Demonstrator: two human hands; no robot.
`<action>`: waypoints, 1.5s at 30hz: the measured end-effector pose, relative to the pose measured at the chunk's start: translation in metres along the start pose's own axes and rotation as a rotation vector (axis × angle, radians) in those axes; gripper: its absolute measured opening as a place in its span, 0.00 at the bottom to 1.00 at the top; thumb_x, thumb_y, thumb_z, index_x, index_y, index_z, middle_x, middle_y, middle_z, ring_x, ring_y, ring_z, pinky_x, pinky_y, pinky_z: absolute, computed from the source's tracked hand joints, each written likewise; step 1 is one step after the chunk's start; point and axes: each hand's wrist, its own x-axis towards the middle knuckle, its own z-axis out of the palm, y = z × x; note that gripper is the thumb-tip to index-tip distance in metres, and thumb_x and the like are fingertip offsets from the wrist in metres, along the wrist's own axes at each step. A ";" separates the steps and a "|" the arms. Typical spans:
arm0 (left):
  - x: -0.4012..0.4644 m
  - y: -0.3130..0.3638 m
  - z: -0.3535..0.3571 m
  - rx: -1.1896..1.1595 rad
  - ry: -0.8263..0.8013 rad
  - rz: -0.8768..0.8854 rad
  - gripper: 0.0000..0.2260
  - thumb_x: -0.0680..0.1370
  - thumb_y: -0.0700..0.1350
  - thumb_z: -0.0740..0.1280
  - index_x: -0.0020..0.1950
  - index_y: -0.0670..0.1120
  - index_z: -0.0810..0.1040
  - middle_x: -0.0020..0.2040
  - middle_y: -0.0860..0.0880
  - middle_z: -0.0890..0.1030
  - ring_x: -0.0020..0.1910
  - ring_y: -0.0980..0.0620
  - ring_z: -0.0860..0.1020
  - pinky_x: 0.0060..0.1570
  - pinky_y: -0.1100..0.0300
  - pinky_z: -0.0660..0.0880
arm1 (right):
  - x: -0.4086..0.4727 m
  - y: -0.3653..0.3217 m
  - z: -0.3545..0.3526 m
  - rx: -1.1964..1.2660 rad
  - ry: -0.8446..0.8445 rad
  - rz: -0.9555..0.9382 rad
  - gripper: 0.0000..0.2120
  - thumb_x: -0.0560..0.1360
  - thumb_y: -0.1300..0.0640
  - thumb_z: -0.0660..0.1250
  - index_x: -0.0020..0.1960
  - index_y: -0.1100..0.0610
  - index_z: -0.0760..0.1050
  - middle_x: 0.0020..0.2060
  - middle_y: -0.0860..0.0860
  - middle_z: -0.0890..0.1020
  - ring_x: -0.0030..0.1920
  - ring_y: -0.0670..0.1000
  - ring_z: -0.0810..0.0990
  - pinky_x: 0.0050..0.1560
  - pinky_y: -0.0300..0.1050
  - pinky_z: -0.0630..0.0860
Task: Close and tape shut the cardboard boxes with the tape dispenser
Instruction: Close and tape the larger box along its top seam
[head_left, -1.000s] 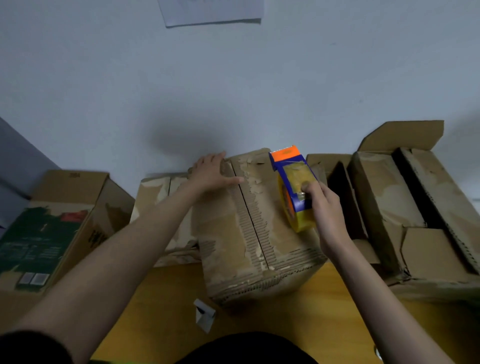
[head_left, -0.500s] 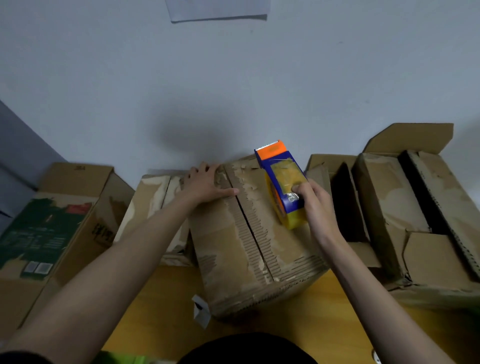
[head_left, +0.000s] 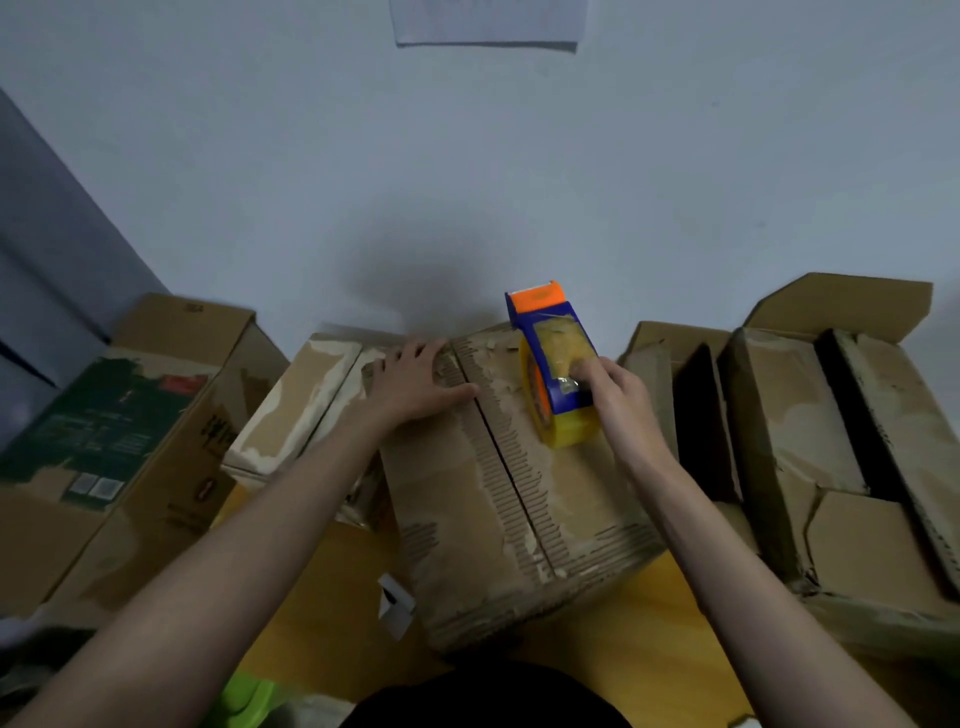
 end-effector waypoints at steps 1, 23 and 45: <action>-0.001 0.002 -0.002 -0.031 0.002 0.003 0.43 0.72 0.72 0.65 0.81 0.54 0.58 0.81 0.46 0.58 0.79 0.41 0.57 0.76 0.37 0.55 | -0.002 0.000 -0.001 -0.013 -0.014 0.014 0.22 0.70 0.44 0.62 0.50 0.63 0.77 0.42 0.56 0.81 0.43 0.50 0.77 0.47 0.50 0.71; -0.002 0.075 -0.081 -0.931 -0.161 0.240 0.16 0.85 0.52 0.61 0.66 0.44 0.79 0.57 0.46 0.83 0.50 0.51 0.85 0.41 0.65 0.79 | -0.025 0.009 -0.001 -0.058 -0.040 -0.075 0.27 0.63 0.38 0.78 0.57 0.43 0.73 0.53 0.44 0.82 0.53 0.43 0.82 0.57 0.53 0.82; 0.025 0.067 -0.091 -0.952 -0.268 0.105 0.04 0.78 0.40 0.72 0.45 0.41 0.83 0.43 0.44 0.85 0.41 0.54 0.81 0.51 0.57 0.79 | -0.031 0.011 0.001 -0.271 0.001 -0.225 0.38 0.62 0.40 0.82 0.65 0.41 0.66 0.57 0.34 0.75 0.58 0.34 0.76 0.53 0.33 0.78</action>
